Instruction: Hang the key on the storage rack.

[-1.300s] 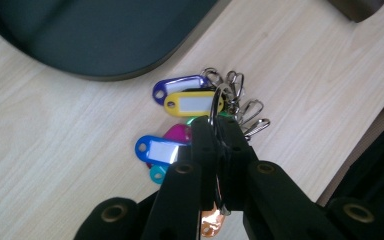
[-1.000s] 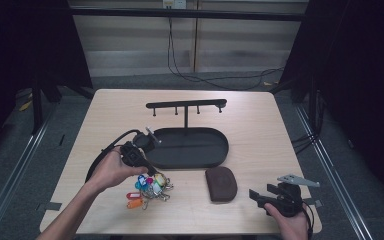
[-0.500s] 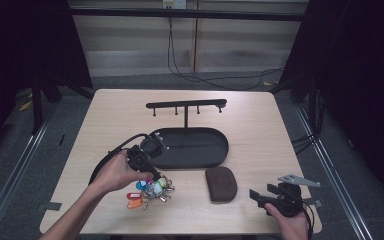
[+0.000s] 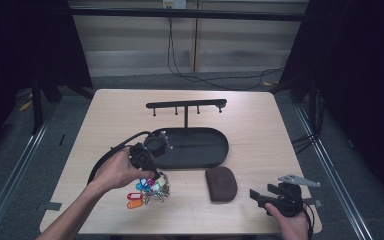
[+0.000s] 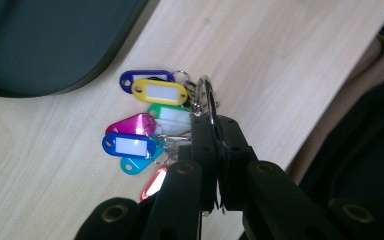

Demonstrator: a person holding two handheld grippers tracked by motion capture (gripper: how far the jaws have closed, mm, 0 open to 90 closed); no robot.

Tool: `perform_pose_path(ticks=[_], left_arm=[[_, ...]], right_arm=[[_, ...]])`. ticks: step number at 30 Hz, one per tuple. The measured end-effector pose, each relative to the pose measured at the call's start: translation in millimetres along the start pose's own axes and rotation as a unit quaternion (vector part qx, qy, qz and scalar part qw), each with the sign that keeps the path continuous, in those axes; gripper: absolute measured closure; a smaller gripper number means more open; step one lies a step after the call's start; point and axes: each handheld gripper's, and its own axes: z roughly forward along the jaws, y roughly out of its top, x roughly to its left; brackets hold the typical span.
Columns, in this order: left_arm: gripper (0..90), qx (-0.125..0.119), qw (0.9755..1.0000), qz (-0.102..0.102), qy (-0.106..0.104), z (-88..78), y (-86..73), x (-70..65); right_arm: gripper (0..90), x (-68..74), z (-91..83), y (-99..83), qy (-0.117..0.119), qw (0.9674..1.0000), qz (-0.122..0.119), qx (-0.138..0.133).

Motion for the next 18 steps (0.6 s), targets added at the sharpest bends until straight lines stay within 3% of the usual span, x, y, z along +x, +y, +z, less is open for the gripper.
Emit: perform_pose_path(ticks=[3,5,7,18], left_arm=[[88.1,-0.011,0.9999,0.010,0.003,-5.6,2.2,-3.7],[88.0,0.001,0.9997,0.023,-0.006,-7.8,4.0,-4.4],[87.9,0.006,0.9996,0.026,-0.001,-10.9,5.3,-4.4],[88.0,-0.009,0.9999,0.003,-0.009,-32.3,6.6,4.5]], right_arm=[[23.1,0.1,-0.1,0.0,0.000,1.0000,0.000,0.000],[23.0,0.0,-0.2,0.0,0.001,1.0000,0.000,0.000],[23.0,-0.2,0.0,0.0,0.001,1.0000,0.000,0.000],[23.1,0.8,-1.0,0.1,0.001,1.0000,-0.002,-0.003]])
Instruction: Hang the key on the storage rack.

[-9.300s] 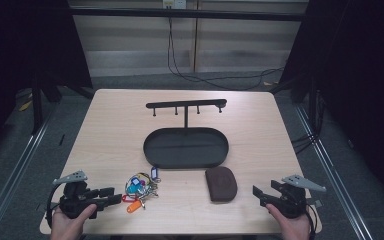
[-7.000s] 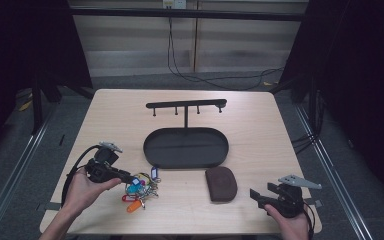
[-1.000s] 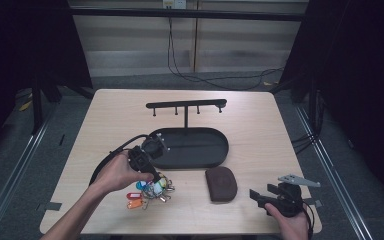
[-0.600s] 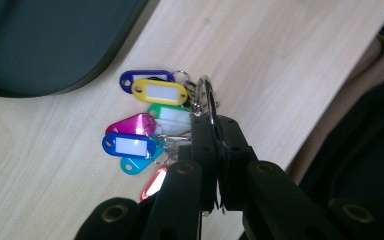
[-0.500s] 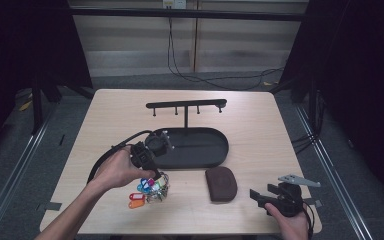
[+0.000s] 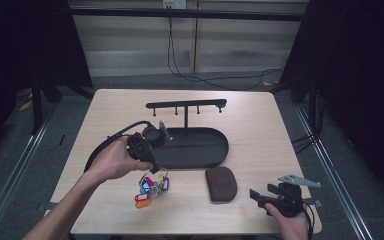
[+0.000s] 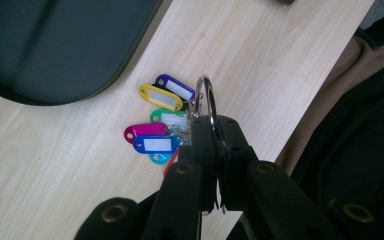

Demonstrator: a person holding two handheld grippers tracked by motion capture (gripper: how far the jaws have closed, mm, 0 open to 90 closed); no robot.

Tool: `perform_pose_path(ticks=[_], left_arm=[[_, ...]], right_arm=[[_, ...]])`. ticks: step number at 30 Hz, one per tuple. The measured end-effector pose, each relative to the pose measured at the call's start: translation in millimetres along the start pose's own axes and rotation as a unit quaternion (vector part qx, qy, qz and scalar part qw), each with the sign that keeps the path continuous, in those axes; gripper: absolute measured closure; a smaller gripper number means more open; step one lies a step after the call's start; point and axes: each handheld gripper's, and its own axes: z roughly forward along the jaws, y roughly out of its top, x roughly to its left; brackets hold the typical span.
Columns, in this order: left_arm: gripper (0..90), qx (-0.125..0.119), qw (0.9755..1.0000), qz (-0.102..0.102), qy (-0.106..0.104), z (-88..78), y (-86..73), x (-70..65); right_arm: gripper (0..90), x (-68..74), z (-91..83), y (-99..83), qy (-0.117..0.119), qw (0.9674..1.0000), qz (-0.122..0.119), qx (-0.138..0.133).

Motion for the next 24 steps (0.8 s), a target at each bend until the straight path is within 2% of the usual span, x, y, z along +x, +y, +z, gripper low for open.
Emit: perform_pose_path(ticks=[5,7,9,17,20,22,24], left_arm=[[88.0,0.004,1.0000,-0.002,0.001,-8.5,2.4,3.4],[87.9,-0.007,0.9999,-0.006,0.007,-12.8,3.5,3.6],[87.9,-0.016,0.9998,-0.007,0.004,-16.8,4.4,4.9],[87.9,-0.010,0.9999,-0.007,0.009,-29.0,8.6,4.8],[87.9,-0.015,0.9997,-0.016,0.008,-33.2,8.3,6.1],[87.9,-0.011,0.9998,-0.013,0.009,-36.1,8.8,8.5],[87.9,-0.009,0.9997,-0.019,0.010,-37.4,9.4,9.8]], right_arm=[[23.1,0.1,-0.2,0.1,-0.001,1.0000,-0.001,0.000],[23.1,0.3,-0.2,0.1,-0.001,1.0000,-0.002,0.000],[23.1,0.4,-0.1,0.1,-0.001,1.0000,-0.002,0.000],[23.0,0.1,-0.7,0.0,0.000,1.0000,-0.001,-0.001],[22.6,0.3,-0.4,0.0,0.000,1.0000,-0.002,0.000],[22.5,0.3,0.0,0.1,0.000,1.0000,-0.002,0.000],[22.5,0.4,0.0,0.1,0.000,1.0000,-0.002,0.000]])
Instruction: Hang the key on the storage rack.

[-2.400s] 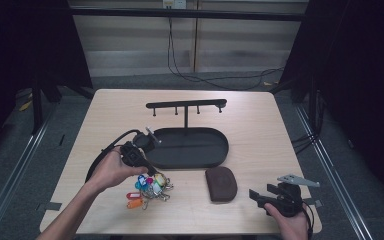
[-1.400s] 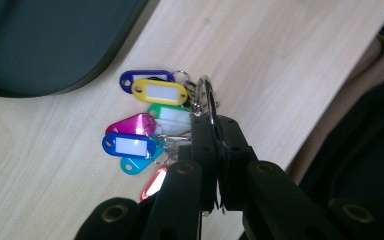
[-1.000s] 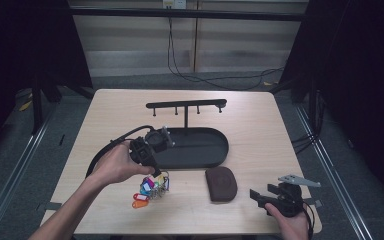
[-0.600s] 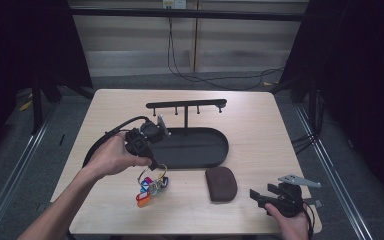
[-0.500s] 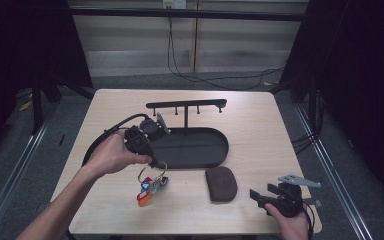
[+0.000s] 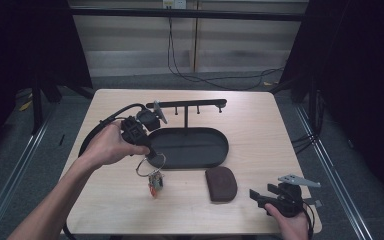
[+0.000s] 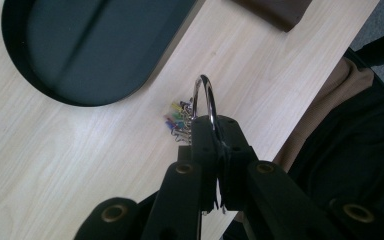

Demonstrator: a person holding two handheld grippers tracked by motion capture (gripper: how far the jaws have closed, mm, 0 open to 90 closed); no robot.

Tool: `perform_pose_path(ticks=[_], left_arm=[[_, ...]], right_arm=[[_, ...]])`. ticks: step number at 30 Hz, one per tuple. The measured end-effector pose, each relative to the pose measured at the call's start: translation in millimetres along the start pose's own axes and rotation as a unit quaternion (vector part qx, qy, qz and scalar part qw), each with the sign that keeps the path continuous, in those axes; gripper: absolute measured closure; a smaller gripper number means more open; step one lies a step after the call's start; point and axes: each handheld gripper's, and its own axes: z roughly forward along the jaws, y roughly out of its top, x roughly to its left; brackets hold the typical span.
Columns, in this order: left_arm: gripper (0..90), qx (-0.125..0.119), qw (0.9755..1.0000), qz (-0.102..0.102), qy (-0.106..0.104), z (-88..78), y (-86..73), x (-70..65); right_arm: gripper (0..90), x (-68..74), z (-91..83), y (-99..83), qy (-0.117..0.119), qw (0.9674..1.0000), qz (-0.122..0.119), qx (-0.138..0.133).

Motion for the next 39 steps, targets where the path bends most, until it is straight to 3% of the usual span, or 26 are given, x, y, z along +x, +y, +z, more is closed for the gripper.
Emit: perform_pose_path(ticks=[26,28,29,30,37,39], left_arm=[[87.9,0.034,0.9988,-0.031,0.017,-21.9,21.7,22.3],[87.9,0.040,0.9988,-0.023,0.014,-25.1,25.0,24.1],[87.9,0.033,0.9990,-0.026,0.015,-26.0,26.4,23.4],[87.9,0.038,0.9990,-0.021,0.011,-27.6,27.8,24.8],[87.8,0.042,0.9986,-0.033,0.007,-34.6,37.2,38.0],[87.8,0.040,0.9984,-0.038,0.014,-36.2,38.5,39.2]], right_arm=[[22.3,0.3,-0.9,-0.4,0.002,1.0000,-0.001,-0.001],[22.2,0.4,-0.6,-0.4,0.004,1.0000,-0.002,0.000],[22.2,0.4,-0.7,-0.4,0.004,1.0000,-0.002,0.001],[22.2,0.4,-0.8,-0.5,0.005,1.0000,-0.002,0.000],[22.1,0.5,-1.2,-0.4,0.006,1.0000,-0.004,-0.001],[22.1,0.5,-0.9,-0.4,0.005,1.0000,-0.002,0.000]])
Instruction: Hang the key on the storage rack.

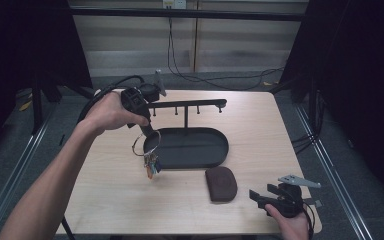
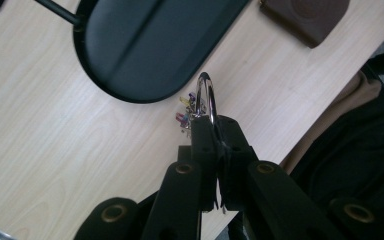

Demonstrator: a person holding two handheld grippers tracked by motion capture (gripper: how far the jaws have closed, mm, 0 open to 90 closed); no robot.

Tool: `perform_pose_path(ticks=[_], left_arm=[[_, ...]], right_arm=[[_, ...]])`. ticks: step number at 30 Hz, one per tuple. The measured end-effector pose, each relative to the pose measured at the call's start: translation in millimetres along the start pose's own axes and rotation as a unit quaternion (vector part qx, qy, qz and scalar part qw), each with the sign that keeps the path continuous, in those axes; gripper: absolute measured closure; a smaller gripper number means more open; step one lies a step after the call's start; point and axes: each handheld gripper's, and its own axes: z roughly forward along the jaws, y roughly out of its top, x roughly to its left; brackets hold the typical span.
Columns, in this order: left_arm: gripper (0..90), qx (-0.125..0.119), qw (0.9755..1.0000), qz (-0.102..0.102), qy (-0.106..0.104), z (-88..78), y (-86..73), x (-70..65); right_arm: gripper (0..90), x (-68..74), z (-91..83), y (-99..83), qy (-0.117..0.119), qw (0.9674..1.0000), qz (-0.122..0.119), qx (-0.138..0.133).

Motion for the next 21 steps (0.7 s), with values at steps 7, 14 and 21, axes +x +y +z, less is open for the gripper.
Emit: perform_pose_path(ticks=[7,14,21], left_arm=[[87.8,0.001,0.9998,-0.002,0.017,-3.4,4.2,-2.9],[87.8,-0.009,0.9997,-0.018,0.014,-15.6,13.2,4.8],[87.8,-0.007,0.9993,-0.025,0.026,-19.0,24.1,12.0]], right_arm=[[22.1,0.6,1.1,0.3,0.000,1.0000,-0.001,0.003],[22.1,-0.3,0.8,0.2,0.002,1.0000,0.000,0.001],[22.0,-0.1,0.9,0.1,0.003,1.0000,0.001,0.001]])
